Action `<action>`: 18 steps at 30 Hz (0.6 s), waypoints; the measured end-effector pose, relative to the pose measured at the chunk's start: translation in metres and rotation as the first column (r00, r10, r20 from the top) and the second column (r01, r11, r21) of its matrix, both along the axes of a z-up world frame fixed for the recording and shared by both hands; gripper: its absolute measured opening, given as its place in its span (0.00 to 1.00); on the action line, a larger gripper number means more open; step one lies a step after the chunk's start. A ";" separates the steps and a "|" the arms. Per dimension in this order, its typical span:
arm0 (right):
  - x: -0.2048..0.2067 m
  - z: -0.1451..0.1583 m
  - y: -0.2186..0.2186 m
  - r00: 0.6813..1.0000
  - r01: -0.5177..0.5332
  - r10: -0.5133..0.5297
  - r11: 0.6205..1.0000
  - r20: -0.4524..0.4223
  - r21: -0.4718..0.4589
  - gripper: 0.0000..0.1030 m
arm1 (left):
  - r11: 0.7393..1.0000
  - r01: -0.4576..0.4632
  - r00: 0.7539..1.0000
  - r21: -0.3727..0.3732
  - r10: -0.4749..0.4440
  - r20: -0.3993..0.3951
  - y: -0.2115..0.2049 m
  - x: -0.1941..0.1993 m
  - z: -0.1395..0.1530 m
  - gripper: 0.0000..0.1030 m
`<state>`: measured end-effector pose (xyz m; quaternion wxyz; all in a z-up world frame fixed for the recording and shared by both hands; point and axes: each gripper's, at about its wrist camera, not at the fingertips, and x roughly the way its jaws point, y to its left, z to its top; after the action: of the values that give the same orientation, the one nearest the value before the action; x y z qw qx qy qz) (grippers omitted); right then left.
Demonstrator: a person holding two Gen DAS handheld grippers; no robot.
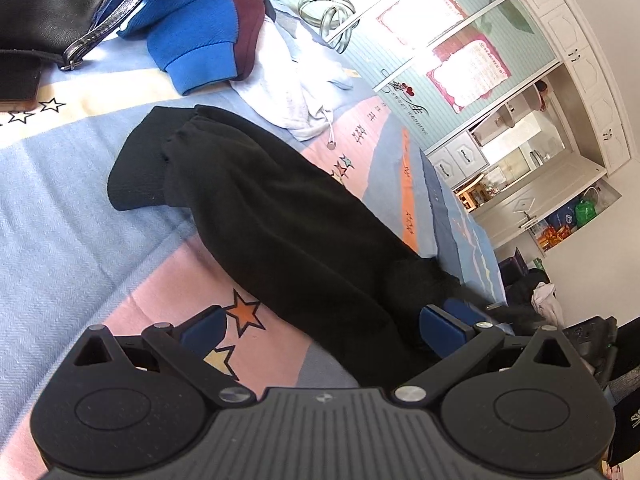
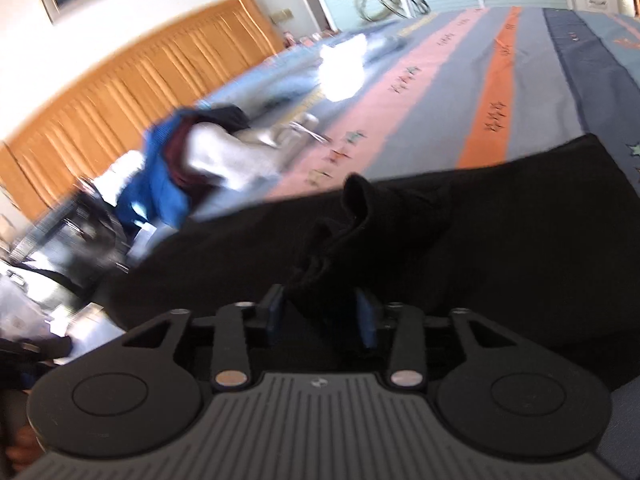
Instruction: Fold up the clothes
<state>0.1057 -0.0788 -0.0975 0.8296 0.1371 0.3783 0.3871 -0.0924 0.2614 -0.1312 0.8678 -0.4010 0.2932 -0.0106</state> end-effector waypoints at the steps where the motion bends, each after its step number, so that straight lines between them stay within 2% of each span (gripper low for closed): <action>1: 0.003 0.003 -0.006 0.998 -0.020 0.025 0.994 -0.050 0.104 0.45 | 1.000 -0.002 1.000 0.002 0.002 0.000 -0.001 -0.001 0.001 0.99; 2: 0.007 0.005 -0.014 0.995 -0.019 0.037 0.982 -0.091 0.190 0.46 | 1.000 0.000 1.000 0.003 0.000 0.002 -0.002 -0.001 0.003 0.99; 4: 0.014 0.011 -0.026 0.991 0.040 -0.002 0.958 -0.130 0.285 0.46 | 1.000 0.010 1.000 0.008 -0.010 0.005 -0.005 0.000 0.005 0.99; 7: 0.029 0.012 -0.037 0.979 0.160 -0.116 0.947 -0.170 0.279 0.46 | 0.999 0.027 0.999 0.022 -0.028 0.019 -0.011 0.003 0.008 0.99; 11: 0.048 -0.013 -0.028 0.952 0.201 -0.097 0.914 -0.290 0.353 0.43 | 0.999 0.044 0.999 0.033 -0.044 0.008 -0.017 0.005 0.007 0.99; 13: 0.060 -0.043 -0.019 0.915 0.242 -0.092 0.904 -0.393 0.352 0.43 | 0.999 0.045 0.999 0.028 -0.045 -0.002 -0.017 0.005 0.005 0.99; 14: 0.066 -0.062 -0.013 0.886 0.258 -0.097 0.916 -0.453 0.308 0.39 | 0.999 0.045 0.999 0.026 -0.045 -0.007 -0.017 0.005 0.005 0.99; 15: 0.070 -0.077 -0.007 0.860 0.272 -0.122 0.931 -0.496 0.244 0.07 | 0.999 0.043 0.999 0.026 -0.043 -0.005 -0.016 0.004 0.005 0.99; 16: 0.070 -0.081 -0.005 0.849 0.284 -0.136 0.932 -0.510 0.224 0.00 | 0.999 0.040 0.999 0.026 -0.040 -0.003 -0.015 0.003 0.006 0.99; 18: 0.065 -0.076 -0.008 0.846 0.300 -0.133 0.919 -0.516 0.256 0.09 | 0.999 0.033 0.999 0.024 -0.033 0.003 -0.012 0.003 0.005 0.99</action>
<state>0.1706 -0.0869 -0.1738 0.7112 0.4083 0.4877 0.2994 -0.0896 0.2490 -0.1265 0.8729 -0.3856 0.2982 -0.0219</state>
